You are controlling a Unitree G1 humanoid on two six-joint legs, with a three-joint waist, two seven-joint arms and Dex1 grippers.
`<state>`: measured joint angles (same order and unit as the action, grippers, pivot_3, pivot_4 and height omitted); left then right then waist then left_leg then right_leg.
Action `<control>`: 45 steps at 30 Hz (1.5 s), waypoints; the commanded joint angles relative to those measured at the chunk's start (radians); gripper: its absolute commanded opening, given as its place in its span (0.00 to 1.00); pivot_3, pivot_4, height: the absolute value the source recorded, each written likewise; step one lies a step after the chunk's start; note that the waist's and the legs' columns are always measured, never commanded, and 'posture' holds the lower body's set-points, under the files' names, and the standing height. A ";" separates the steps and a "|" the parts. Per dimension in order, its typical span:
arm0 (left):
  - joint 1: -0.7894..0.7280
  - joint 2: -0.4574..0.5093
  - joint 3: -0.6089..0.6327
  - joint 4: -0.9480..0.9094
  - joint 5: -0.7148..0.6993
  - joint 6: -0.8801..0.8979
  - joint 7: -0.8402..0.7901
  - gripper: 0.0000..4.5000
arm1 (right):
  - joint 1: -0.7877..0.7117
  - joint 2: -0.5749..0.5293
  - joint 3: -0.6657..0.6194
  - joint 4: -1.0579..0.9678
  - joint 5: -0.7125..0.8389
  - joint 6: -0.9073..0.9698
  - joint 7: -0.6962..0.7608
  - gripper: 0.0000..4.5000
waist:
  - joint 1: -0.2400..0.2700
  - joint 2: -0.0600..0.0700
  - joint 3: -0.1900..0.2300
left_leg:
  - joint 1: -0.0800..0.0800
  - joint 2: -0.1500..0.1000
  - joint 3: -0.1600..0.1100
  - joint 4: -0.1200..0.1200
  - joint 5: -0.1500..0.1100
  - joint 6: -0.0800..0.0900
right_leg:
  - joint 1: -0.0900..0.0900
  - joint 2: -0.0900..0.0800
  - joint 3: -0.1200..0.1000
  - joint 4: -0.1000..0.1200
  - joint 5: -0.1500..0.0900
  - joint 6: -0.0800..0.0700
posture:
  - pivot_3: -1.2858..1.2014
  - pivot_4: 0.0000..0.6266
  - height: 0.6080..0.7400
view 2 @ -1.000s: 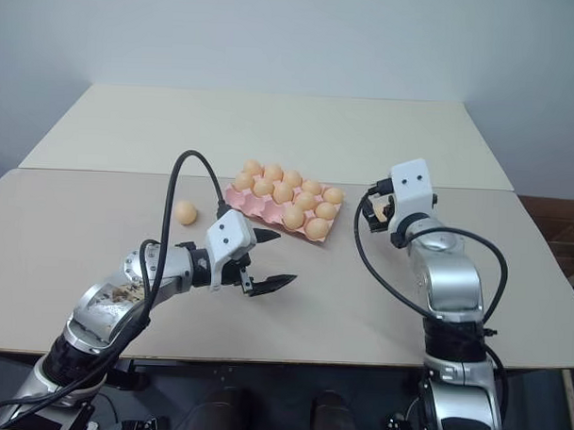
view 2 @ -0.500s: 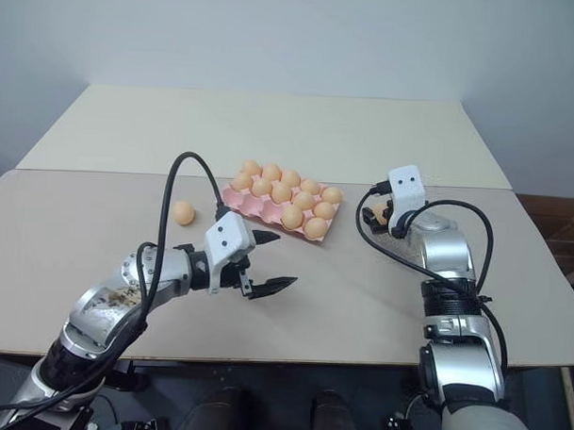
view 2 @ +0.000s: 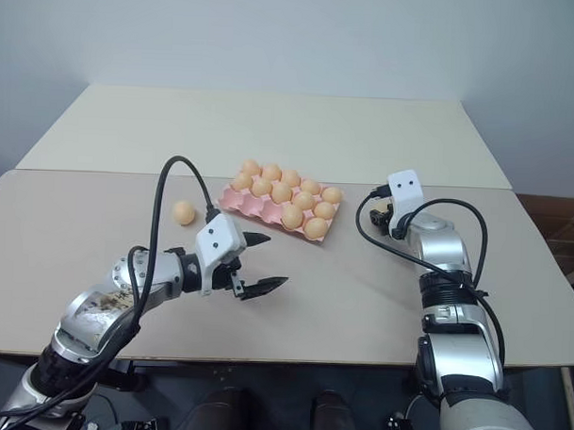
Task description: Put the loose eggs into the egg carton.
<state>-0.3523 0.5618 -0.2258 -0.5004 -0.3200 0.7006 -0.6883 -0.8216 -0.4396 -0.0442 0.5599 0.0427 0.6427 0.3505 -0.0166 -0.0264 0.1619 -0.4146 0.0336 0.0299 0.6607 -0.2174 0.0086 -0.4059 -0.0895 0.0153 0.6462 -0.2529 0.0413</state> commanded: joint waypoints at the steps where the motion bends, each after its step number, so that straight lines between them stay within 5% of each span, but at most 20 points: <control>1: 0.020 0.026 0.042 -0.038 -0.002 -0.020 -0.006 1.00 | -0.023 -0.001 -0.005 -0.025 0.000 -0.021 0.000 0.40 | 0.000 0.000 0.000 | 0.000 0.000 0.000 0.000 0.000 0.000 | 0.000 0.000 0.000 0.000 0.000 0.000 | 0.52 0.24 1.00; 5: 0.066 0.053 0.092 -0.057 -0.018 -0.020 -0.004 1.00 | 0.013 -0.003 -0.011 -0.127 0.009 -0.005 0.000 0.33 | 0.000 0.000 0.000 | 0.000 0.000 0.000 0.000 0.000 0.000 | 0.000 0.000 0.000 0.000 0.000 0.000 | 0.52 0.24 1.00; 10: 0.201 0.102 0.231 -0.112 -0.057 -0.048 -0.024 1.00 | 0.185 0.001 -0.019 -0.635 0.049 0.121 0.003 0.30 | 0.001 0.001 0.000 | -0.002 0.001 -0.001 0.000 0.000 0.000 | -0.002 0.000 0.000 0.001 0.000 0.000 | 0.52 0.24 1.00; 14: 0.266 0.110 0.304 -0.144 -0.062 -0.038 0.011 1.00 | 0.262 0.095 0.014 -0.983 0.098 0.268 -0.048 0.30 | -0.001 0.001 0.001 | -0.001 0.001 -0.003 0.000 0.000 0.000 | -0.003 -0.001 0.001 0.002 0.000 0.000 | 0.52 0.24 1.00; 18: 0.285 0.076 0.348 -0.155 -0.053 -0.032 0.077 1.00 | 0.273 0.215 0.095 -1.097 0.103 0.344 -0.113 0.30 | 0.000 0.001 0.001 | 0.004 0.001 -0.003 0.000 0.000 0.000 | 0.001 0.000 0.000 0.001 0.001 0.000 | 0.52 0.24 1.00; 23: 0.345 0.096 0.397 -0.170 -0.064 -0.032 0.071 1.00 | 0.252 0.332 0.204 -1.015 0.063 0.319 -0.184 0.30 | 0.001 0.001 0.001 | 0.002 0.001 -0.003 0.000 0.000 0.000 | 0.000 0.000 0.000 0.001 0.001 0.000 | 0.52 0.24 1.00; 35: 0.325 0.090 0.426 -0.172 -0.097 -0.017 0.101 1.00 | 0.105 0.390 0.343 -0.682 -0.001 0.177 -0.151 0.30 | -0.001 0.001 0.001 | 0.000 0.001 -0.001 0.000 0.001 -0.001 | -0.002 0.000 -0.001 0.001 0.002 -0.001 | 0.52 0.24 1.00; 45: 0.296 0.088 0.398 -0.172 -0.094 -0.014 0.106 1.00 | 0.028 0.424 0.324 -0.476 -0.033 0.063 -0.147 0.30 | -0.003 0.001 0.001 | 0.000 0.001 -0.001 0.000 0.001 -0.001 | -0.002 0.000 -0.001 0.001 0.002 -0.001 | 0.52 0.24 1.00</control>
<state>-0.0426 0.6463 0.1743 -0.6351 -0.4013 0.6961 -0.5868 -0.7673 -0.0242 0.2995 0.0841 0.0202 0.7463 0.2028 -0.0192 -0.0249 0.1627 -0.4147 0.0345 0.0287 0.6603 -0.2166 0.0079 -0.4082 -0.0896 0.0145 0.6473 -0.2511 0.0404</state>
